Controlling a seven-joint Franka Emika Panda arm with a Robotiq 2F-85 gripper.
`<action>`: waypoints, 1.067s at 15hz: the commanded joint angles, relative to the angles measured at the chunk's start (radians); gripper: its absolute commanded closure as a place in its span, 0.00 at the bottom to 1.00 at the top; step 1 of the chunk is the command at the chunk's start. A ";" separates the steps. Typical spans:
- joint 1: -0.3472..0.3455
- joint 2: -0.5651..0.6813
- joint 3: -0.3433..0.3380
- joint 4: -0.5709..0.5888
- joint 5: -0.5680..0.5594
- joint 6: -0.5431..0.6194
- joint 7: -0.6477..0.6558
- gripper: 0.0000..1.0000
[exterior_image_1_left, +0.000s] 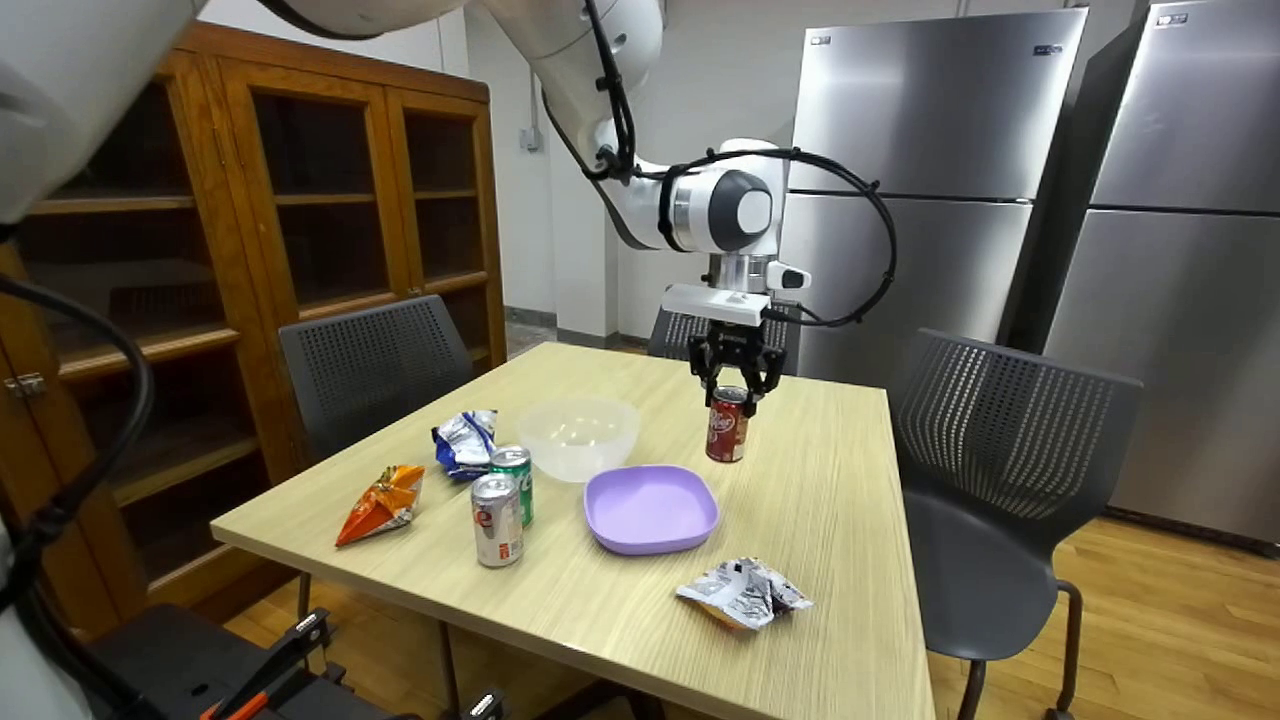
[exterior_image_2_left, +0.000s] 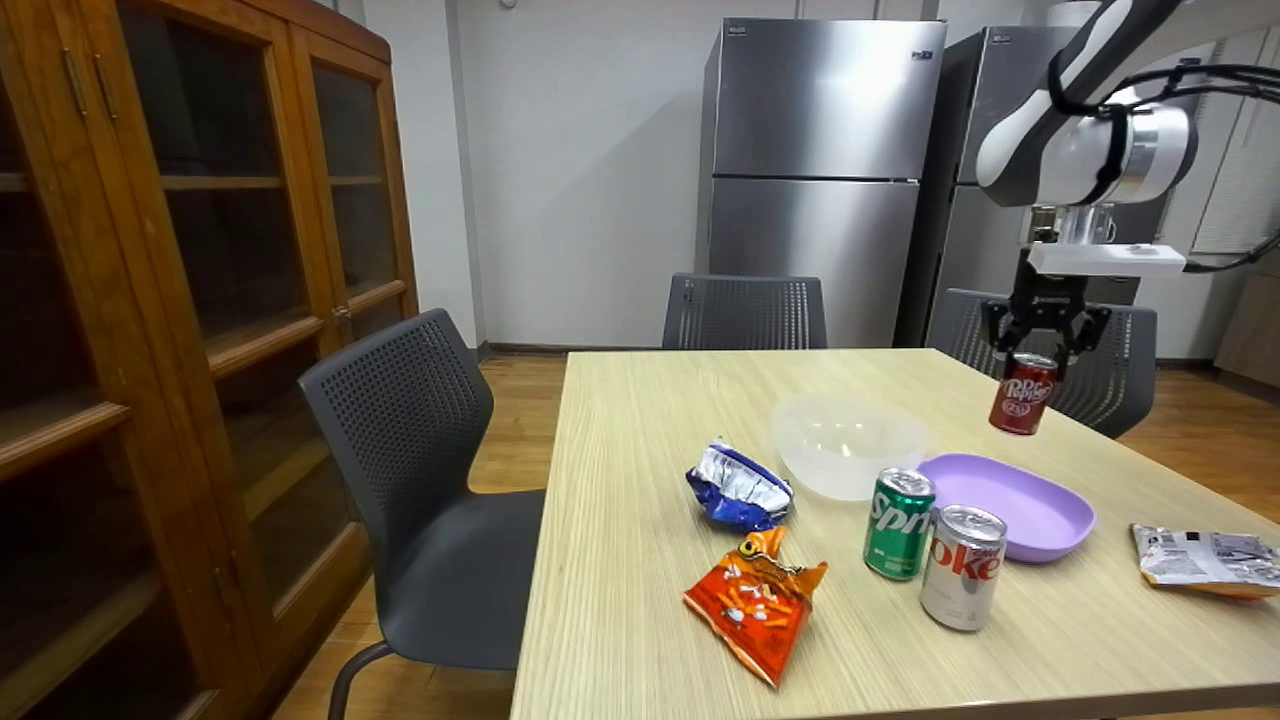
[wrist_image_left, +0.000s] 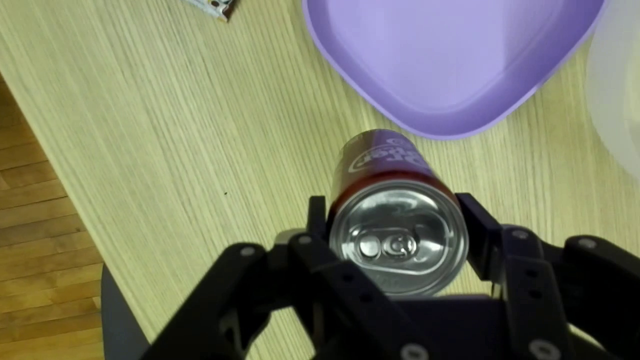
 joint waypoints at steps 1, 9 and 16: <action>0.006 -0.116 0.019 -0.169 -0.021 0.043 -0.016 0.61; 0.056 -0.158 0.027 -0.295 -0.054 0.086 0.003 0.61; 0.101 -0.121 0.023 -0.288 -0.105 0.123 0.045 0.61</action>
